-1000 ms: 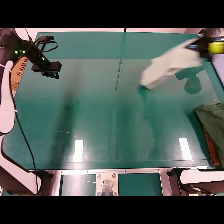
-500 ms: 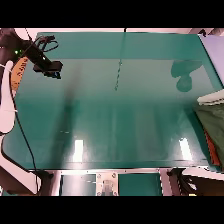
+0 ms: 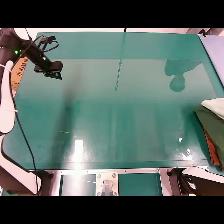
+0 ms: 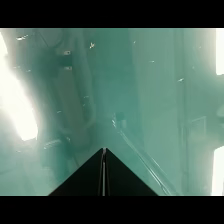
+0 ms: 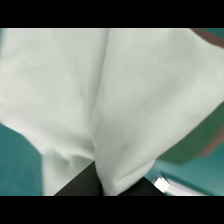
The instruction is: Fold the shirts.
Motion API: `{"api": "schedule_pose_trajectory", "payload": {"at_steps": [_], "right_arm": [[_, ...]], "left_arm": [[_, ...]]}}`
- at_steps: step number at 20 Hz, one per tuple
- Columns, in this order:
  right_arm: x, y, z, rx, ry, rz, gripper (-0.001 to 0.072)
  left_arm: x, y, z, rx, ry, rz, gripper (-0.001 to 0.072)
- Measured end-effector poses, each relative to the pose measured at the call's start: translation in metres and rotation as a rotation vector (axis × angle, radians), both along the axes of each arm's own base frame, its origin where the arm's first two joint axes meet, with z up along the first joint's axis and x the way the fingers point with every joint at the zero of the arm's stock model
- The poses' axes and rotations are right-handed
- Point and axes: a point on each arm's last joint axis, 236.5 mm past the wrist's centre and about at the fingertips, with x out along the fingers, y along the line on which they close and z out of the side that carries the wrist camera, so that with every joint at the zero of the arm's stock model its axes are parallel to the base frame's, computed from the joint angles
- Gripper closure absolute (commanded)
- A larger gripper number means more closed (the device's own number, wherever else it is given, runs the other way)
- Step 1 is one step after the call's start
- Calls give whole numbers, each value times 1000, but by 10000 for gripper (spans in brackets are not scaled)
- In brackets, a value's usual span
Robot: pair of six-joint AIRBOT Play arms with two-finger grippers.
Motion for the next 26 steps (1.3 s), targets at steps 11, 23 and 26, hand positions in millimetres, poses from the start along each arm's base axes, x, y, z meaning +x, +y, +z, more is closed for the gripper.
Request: {"api": "schedule_pose_trajectory", "payload": {"at_steps": [11,23,26], "right_arm": [[-17,31,-81,148,279,-29,694],[184,319,-110,113,-118,983,695],[189,369,-121,92,-172,1132,695]], "left_arm": [[-6,-14,9,-61,7,-26,684],[-119,-111,11,-153,17,-75,683],[-142,-118,-6,-149,43,-70,683]]}}
